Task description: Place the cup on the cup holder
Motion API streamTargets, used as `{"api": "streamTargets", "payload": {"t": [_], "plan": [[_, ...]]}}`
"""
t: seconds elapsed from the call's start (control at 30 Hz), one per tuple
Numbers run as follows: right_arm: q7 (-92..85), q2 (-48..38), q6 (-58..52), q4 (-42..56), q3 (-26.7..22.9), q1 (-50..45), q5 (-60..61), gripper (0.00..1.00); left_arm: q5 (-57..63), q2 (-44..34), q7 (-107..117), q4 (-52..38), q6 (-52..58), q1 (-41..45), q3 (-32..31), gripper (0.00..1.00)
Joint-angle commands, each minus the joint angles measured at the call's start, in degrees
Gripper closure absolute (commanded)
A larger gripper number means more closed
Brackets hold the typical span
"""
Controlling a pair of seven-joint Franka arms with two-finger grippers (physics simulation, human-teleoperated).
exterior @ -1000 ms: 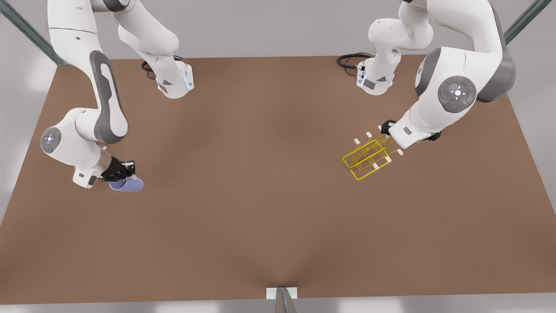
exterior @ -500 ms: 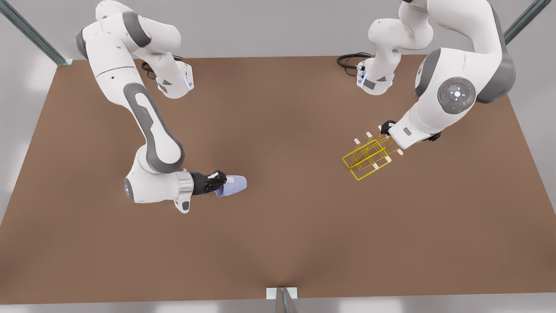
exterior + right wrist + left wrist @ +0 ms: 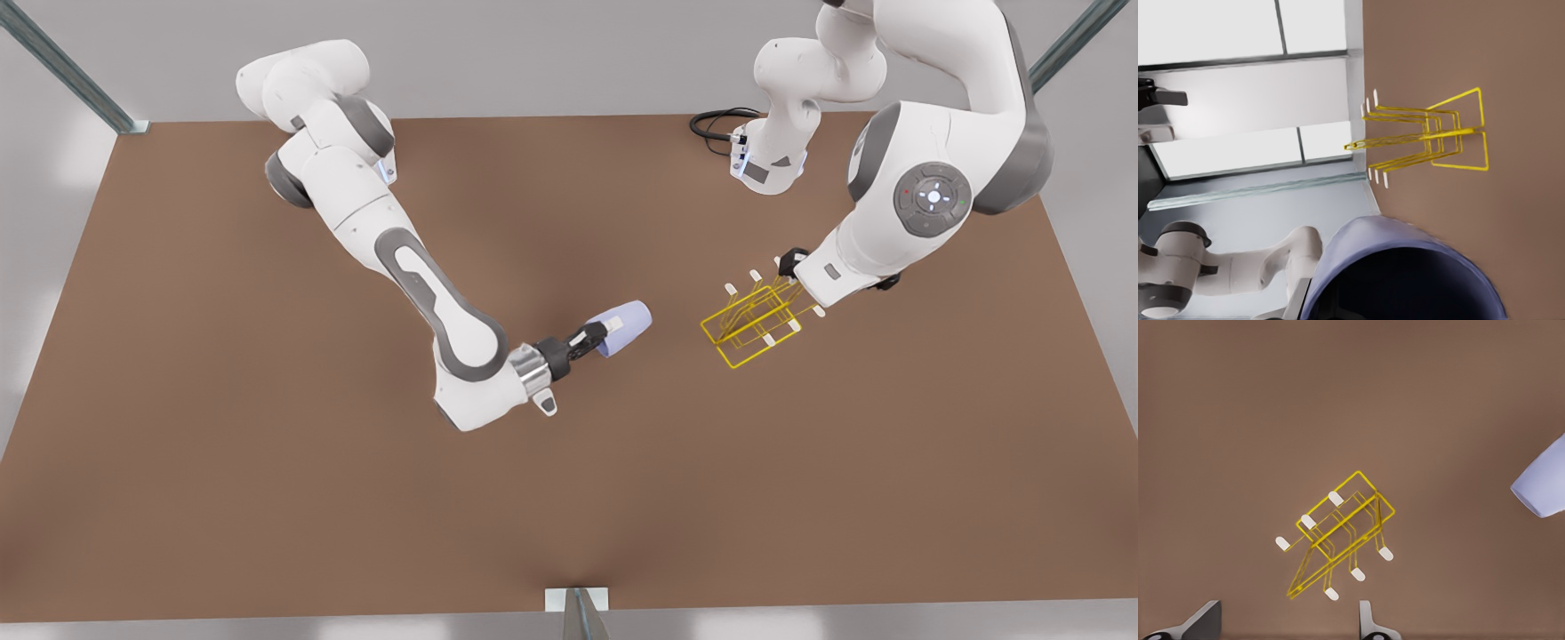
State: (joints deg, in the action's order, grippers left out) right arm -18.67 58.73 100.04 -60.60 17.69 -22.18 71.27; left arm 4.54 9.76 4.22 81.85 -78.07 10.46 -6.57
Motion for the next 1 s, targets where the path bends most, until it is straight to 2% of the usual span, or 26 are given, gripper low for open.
{"api": "streamTargets", "payload": {"t": [0.0,0.37,0.97], "plan": [[4.18,2.7,-0.9,2.59,-0.02,-1.28,1.77,0.79,0.03,-0.01,0.0,-0.03,-0.16,0.0,-0.02,0.0],[-11.12,9.56,5.34,2.94,-0.55,-4.97,1.68,0.79,0.03,0.43,0.0,-0.03,-0.33,0.0,-0.2,0.0],[-14.73,12.11,7.45,2.94,-3.89,-7.0,1.59,0.79,0.03,1.22,0.08,-0.03,-0.77,0.0,-0.2,0.0]]}}
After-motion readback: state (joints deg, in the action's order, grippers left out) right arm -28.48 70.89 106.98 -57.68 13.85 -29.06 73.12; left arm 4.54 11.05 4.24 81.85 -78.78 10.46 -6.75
